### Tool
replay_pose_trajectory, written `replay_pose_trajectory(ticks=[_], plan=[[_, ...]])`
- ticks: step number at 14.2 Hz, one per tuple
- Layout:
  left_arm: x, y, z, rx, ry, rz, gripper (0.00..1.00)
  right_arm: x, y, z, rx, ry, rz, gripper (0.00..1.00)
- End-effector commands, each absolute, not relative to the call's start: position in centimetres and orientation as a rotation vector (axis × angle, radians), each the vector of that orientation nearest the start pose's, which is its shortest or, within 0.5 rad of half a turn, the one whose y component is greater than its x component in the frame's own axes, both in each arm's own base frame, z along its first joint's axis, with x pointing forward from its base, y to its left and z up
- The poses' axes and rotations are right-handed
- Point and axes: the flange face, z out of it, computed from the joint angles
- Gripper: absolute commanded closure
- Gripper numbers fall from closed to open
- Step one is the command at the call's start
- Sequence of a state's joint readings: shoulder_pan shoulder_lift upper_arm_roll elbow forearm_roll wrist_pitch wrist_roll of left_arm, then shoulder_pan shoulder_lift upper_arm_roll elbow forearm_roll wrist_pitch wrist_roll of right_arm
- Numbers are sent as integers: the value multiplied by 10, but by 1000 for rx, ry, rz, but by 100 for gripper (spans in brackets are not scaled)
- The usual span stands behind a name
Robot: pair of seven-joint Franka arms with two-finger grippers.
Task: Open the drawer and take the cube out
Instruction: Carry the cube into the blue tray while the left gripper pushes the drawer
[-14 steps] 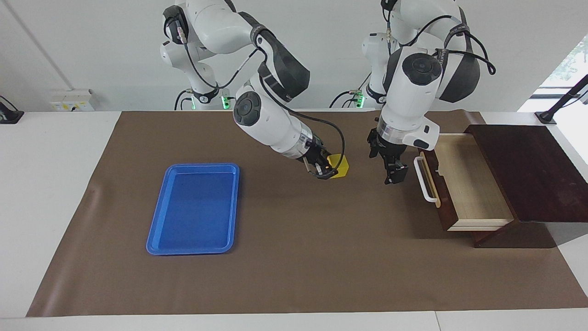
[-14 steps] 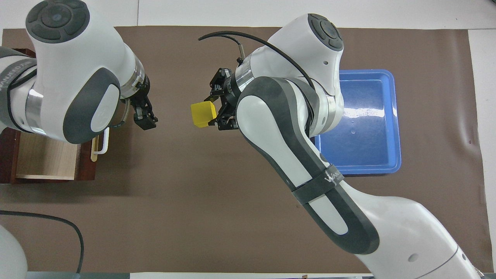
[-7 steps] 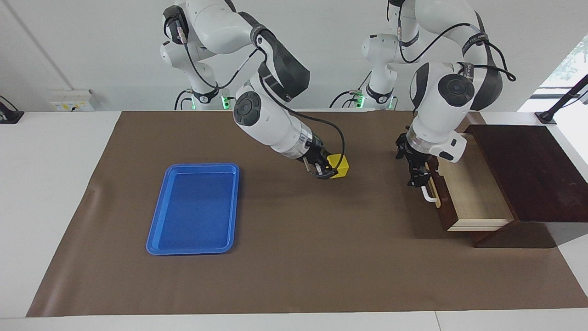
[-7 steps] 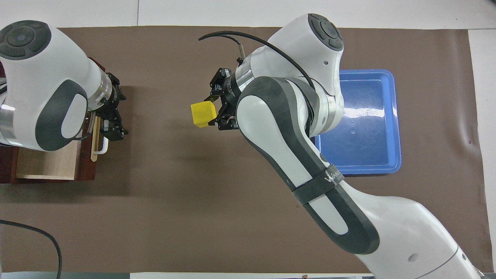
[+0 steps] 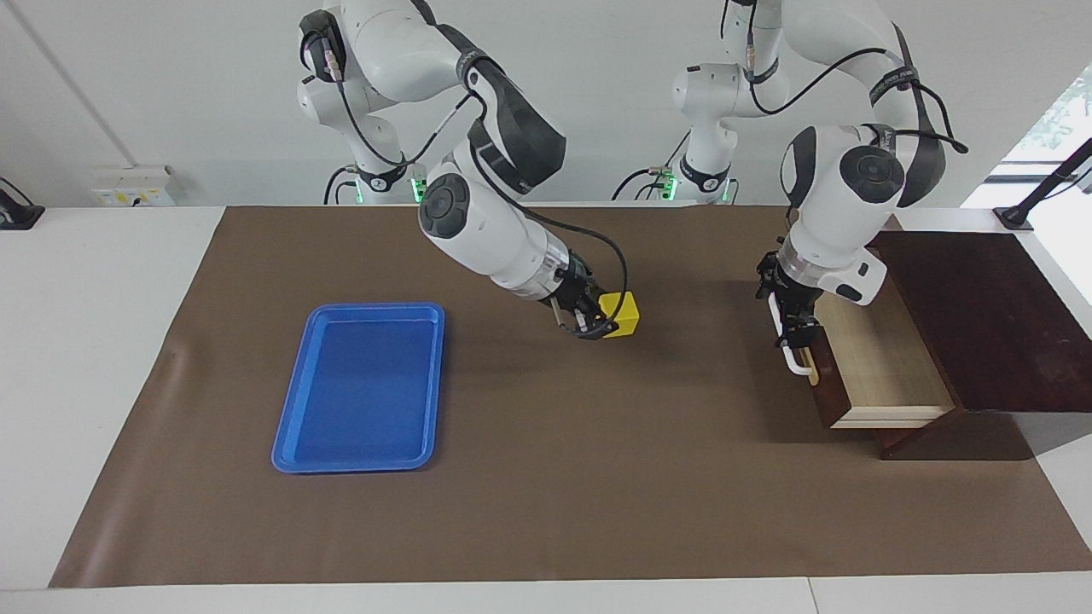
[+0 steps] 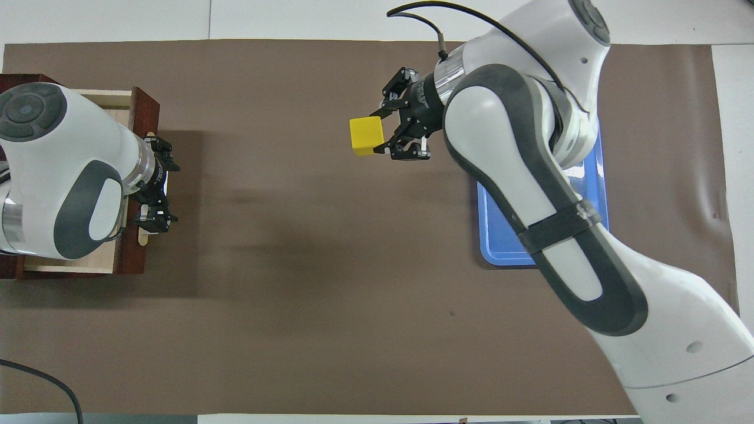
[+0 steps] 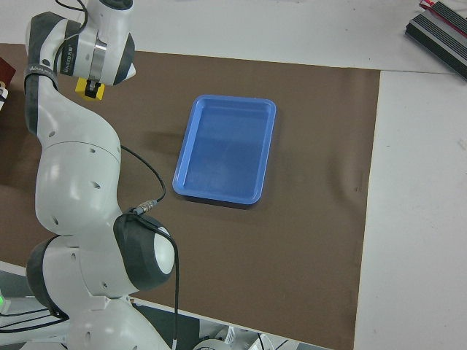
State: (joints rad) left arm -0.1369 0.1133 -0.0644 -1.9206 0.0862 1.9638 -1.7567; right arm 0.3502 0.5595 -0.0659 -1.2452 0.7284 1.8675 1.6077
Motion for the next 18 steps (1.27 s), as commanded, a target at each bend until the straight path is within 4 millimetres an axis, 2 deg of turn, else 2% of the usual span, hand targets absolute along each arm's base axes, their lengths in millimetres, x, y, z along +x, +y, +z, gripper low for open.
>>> replay_pose_trajectory(ticks=[1, 2, 4, 7, 9, 11, 16, 18], plan=[[561, -97, 431, -2269, -2021, -86, 0, 696, 180, 459, -1888, 1752, 730, 100], [563, -89, 432, -2262, -2004, -120, 0, 698, 144, 453, -1900, 1735, 737, 100], [566, -69, 433, -2265, -1968, -150, 0, 692, 86, 433, -1853, 1788, 750, 100], [572, -42, 434, -2265, -1941, -187, 0, 664, 27, 389, -1819, 1826, 719, 100], [574, -27, 435, -2276, -1910, -204, 0, 644, 6, 358, -1845, 1799, 684, 100], [578, -14, 438, -2277, -1911, -208, 0, 631, -5, 340, -1864, 1784, 703, 100], [584, 22, 446, -2265, -1876, -254, 0, 618, -33, 327, -1836, 1806, 708, 100], [584, 35, 446, -2272, -1859, -251, 0, 614, -38, 324, -1832, 1811, 711, 100]])
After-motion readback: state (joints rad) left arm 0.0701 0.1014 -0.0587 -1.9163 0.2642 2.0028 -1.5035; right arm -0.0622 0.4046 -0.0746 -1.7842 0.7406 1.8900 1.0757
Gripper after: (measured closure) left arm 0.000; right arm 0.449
